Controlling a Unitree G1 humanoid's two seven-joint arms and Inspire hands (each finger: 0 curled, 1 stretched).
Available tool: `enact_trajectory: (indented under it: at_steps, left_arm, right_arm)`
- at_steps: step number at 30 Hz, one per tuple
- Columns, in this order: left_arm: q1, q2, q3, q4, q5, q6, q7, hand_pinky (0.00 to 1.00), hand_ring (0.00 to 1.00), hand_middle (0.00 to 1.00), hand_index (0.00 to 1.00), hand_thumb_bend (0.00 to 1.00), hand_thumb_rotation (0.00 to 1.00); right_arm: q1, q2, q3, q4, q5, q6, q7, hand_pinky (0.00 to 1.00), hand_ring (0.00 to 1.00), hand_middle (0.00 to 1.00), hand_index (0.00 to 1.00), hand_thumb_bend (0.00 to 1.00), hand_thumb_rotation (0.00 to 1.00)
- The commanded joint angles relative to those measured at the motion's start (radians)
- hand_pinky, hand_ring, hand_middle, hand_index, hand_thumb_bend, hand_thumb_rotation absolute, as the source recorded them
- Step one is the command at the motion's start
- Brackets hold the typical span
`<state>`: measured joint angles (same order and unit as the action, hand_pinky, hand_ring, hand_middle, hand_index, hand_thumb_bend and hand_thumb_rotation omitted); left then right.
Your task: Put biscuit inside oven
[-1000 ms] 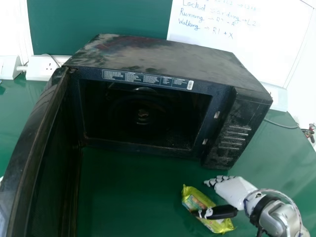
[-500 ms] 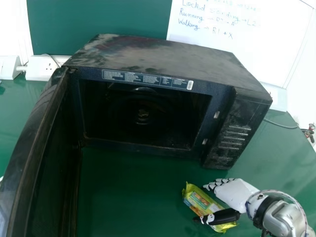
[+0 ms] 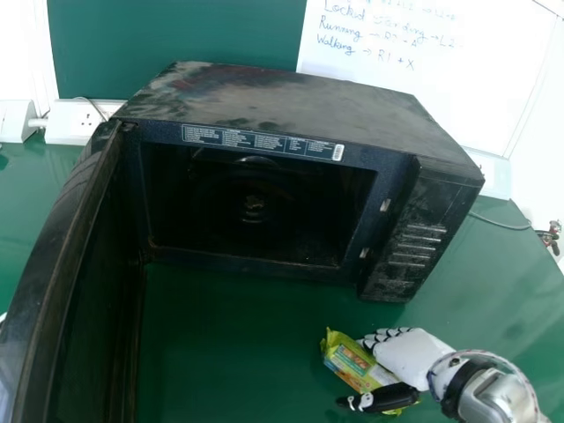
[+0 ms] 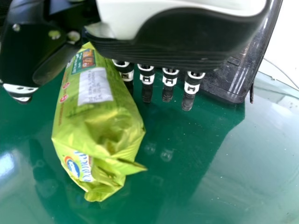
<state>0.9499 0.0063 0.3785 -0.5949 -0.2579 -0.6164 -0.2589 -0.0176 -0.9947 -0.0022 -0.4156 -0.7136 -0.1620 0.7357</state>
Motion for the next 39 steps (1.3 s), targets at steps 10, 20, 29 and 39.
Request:
enact_trajectory:
  at_steps: [10,20,29,39]
  left_arm:
    - [0.012,-0.005,0.005,0.003,-0.003,-0.018,0.000,0.00,0.89,0.95,0.87,1.00,0.78]
    - [0.011,-0.002,0.009,0.008,0.000,-0.030,0.000,0.00,0.92,0.98,0.89,1.00,0.83]
    - [-0.034,-0.019,0.034,0.059,0.039,-0.079,0.028,0.00,0.92,0.99,0.89,1.00,0.83]
    - [-0.071,-0.102,0.009,0.024,0.018,-0.041,0.119,0.00,0.94,0.99,0.89,1.00,0.84]
  right_arm:
    - [0.042,0.074,0.066,0.089,-0.108,-0.018,-0.166,0.92,0.98,1.00,1.00,0.97,0.98]
    - [0.041,0.087,0.112,0.128,-0.251,-0.004,-0.273,0.92,0.98,1.00,1.00,0.97,0.97]
    - [0.057,0.087,0.123,0.113,-0.298,0.006,-0.280,0.84,0.95,1.00,1.00,0.82,0.78]
    - [0.077,0.075,0.127,0.105,-0.355,-0.002,-0.329,0.38,0.54,0.70,0.73,0.66,0.02]
